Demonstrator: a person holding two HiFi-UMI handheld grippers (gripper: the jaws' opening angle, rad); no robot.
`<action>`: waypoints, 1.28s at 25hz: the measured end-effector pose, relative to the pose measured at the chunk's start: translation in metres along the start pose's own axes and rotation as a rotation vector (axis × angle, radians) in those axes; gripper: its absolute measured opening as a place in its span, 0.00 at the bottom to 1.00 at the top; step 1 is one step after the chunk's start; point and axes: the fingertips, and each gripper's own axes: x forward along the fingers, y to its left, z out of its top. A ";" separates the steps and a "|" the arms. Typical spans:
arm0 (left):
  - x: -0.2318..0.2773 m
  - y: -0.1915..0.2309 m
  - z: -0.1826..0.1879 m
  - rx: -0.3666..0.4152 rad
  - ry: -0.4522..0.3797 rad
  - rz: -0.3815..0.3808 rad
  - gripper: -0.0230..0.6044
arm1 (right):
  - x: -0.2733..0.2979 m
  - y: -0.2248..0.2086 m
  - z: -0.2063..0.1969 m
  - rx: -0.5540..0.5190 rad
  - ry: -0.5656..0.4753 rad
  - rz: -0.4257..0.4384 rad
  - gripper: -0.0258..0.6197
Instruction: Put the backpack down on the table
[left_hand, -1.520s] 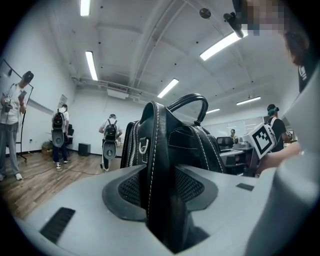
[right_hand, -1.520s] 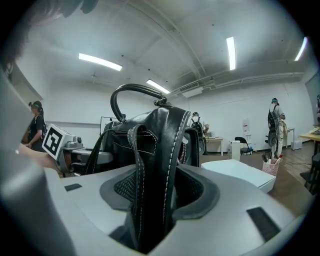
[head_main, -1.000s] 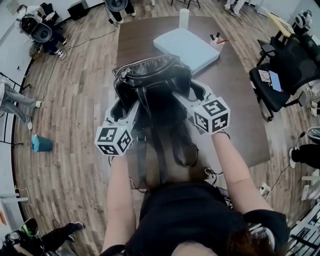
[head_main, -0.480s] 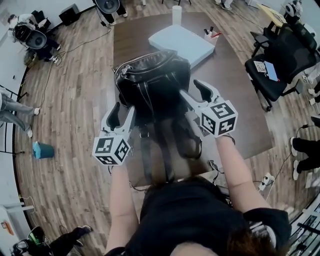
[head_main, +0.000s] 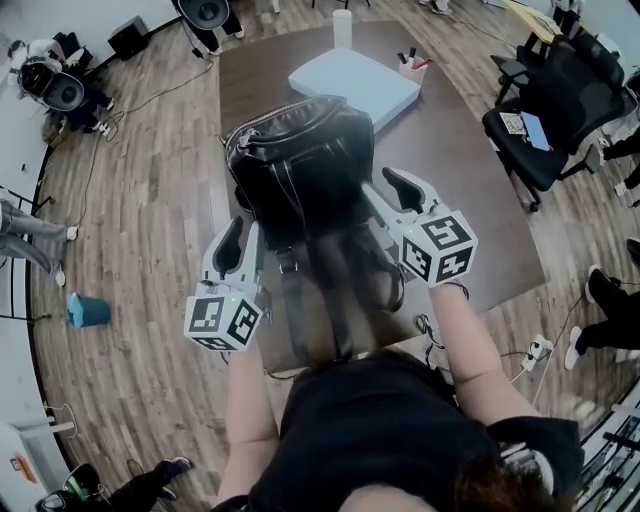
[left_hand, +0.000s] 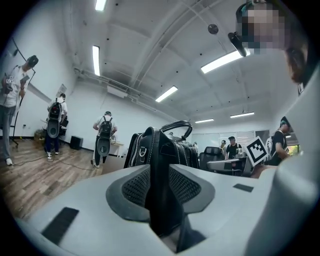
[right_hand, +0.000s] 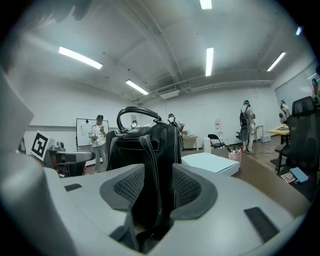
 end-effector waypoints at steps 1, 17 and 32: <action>-0.001 -0.001 0.001 -0.003 0.003 0.001 0.22 | -0.002 0.002 0.001 0.004 -0.005 -0.001 0.33; -0.024 0.004 0.012 -0.030 -0.019 0.090 0.12 | -0.024 0.009 0.004 0.002 -0.044 -0.041 0.07; -0.026 0.006 0.002 -0.032 0.043 0.116 0.11 | -0.024 0.007 -0.003 0.033 -0.003 -0.069 0.07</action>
